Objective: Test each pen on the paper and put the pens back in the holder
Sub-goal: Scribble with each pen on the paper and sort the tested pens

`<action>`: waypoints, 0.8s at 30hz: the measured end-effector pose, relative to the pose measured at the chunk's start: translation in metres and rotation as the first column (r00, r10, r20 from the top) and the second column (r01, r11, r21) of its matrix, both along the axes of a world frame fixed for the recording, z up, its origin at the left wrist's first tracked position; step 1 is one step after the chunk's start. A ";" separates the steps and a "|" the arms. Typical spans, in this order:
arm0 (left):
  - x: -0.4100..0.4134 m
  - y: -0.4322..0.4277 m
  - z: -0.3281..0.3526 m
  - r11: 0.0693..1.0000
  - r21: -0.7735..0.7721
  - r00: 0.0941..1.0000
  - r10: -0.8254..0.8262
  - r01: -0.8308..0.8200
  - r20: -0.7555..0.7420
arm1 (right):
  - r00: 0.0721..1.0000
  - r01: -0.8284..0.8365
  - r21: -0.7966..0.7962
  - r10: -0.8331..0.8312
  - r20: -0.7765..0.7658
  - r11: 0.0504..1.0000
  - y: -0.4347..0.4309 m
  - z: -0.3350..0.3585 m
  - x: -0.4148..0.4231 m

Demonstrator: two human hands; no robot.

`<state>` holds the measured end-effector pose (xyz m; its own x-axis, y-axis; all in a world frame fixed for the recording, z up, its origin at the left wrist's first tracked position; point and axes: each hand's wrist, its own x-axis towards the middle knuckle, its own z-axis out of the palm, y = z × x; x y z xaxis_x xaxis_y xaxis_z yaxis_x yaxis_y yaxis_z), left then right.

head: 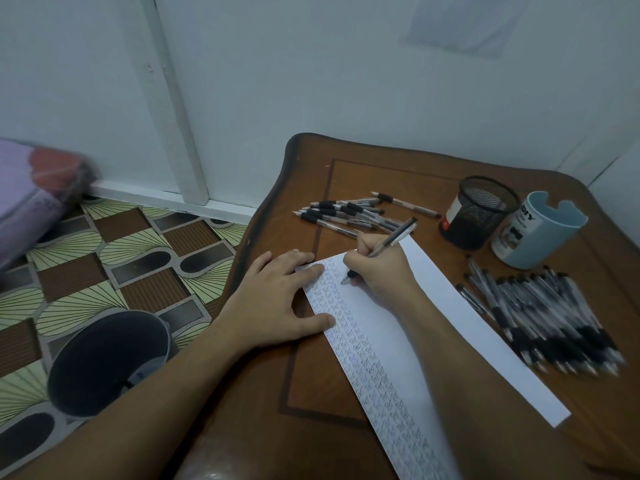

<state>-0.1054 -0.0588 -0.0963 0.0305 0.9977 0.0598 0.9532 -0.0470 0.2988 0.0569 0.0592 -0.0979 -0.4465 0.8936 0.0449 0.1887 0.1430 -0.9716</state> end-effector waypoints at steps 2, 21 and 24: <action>0.000 0.000 0.000 1.000 0.006 1.000 0.002 -0.002 0.002 | 1.000 0.007 0.013 -0.007 -0.001 1.000 -0.001 0.001 -0.001; 0.000 0.001 0.000 1.000 -0.019 1.000 0.003 -0.003 -0.016 | 1.000 0.012 0.063 -0.011 -0.013 0.998 -0.004 0.003 -0.001; 0.000 0.001 -0.001 1.000 -0.022 1.000 0.003 -0.004 -0.016 | 1.000 0.031 0.070 -0.030 -0.007 0.997 -0.004 0.004 0.000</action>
<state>-0.1055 -0.0583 -0.0971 0.0279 0.9989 0.0376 0.9580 -0.0375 0.2844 0.0568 0.0548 -0.0942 -0.4189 0.9014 0.1100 0.1887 0.2048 -0.9604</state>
